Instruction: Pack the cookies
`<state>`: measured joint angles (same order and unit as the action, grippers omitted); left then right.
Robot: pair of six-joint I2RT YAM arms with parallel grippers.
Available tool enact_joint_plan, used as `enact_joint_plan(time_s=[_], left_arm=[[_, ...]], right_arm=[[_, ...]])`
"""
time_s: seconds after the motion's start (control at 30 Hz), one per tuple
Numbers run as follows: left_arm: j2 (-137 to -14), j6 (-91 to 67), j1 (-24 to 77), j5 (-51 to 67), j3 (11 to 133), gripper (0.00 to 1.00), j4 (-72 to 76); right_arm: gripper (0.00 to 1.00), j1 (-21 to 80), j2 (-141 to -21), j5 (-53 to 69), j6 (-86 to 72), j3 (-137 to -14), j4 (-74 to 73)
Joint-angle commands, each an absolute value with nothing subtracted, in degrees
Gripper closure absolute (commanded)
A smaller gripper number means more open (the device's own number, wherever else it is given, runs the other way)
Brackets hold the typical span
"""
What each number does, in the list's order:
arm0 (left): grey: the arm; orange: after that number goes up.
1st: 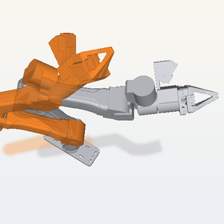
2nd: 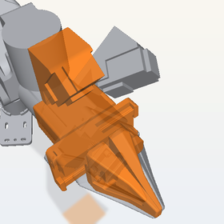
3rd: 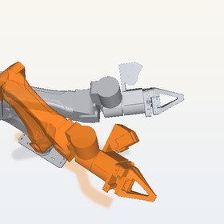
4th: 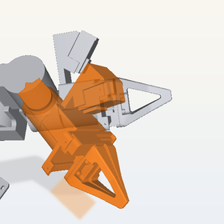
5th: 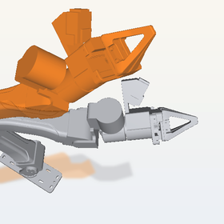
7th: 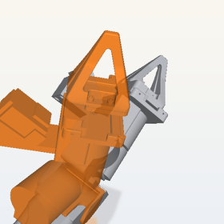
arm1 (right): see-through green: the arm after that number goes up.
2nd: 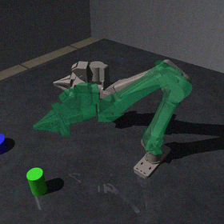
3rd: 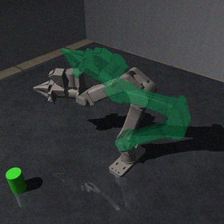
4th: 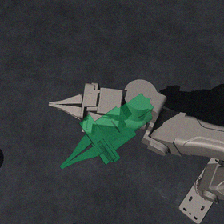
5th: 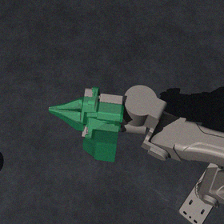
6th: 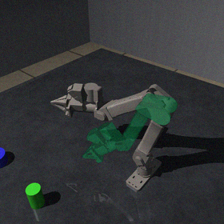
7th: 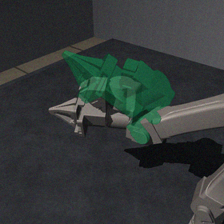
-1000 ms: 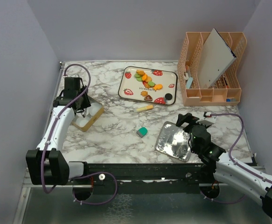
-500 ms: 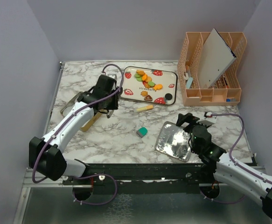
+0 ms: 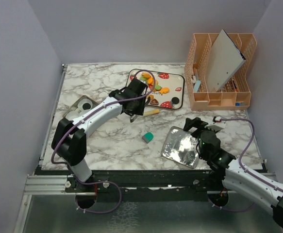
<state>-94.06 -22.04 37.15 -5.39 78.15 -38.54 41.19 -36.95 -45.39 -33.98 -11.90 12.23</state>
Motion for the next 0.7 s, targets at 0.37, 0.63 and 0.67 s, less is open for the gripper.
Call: enact_joint_plan(time_s=[0.37, 0.63, 0.67], left_arm=[[-108.6, -20.1, 37.3, -8.8, 93.1, 0.51, -38.8], [-114.6, -18.9, 37.3, -10.6, 98.8, 0.49, -40.8], [-115.2, -18.8, 37.3, -10.6, 99.3, 0.49, -41.1]], right_arm=[[0.00, 41.3, -36.1, -46.4, -33.2, -12.2, 11.3], [0.00, 41.3, -36.0, -46.5, -33.1, -12.2, 11.1], [0.00, 41.3, -35.8, -46.6, -33.1, -12.2, 11.0]])
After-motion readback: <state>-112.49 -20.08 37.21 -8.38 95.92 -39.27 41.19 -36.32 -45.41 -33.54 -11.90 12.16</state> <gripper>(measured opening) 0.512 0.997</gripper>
